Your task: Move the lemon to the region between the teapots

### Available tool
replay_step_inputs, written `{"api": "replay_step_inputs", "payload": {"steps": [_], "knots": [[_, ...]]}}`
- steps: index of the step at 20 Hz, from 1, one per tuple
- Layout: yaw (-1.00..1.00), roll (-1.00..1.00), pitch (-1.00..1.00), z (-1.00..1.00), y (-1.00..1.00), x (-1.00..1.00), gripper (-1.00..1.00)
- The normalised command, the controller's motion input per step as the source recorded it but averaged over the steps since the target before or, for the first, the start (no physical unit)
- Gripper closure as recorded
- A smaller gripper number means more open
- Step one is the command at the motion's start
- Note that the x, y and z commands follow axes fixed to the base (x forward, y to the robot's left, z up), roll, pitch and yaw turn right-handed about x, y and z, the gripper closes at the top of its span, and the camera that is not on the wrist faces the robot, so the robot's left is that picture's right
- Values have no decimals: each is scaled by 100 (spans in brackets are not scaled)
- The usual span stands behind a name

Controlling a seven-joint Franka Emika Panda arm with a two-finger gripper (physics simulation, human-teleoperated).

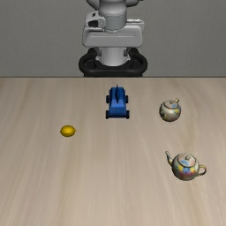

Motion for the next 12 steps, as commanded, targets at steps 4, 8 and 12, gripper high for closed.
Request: {"api": "replay_step_inputs", "payload": {"steps": [4,8,12], "knots": [[0,0,0,0,-100,0,-100],[0,0,0,0,-100,0,-100],[0,0,0,0,-100,0,-100]]}}
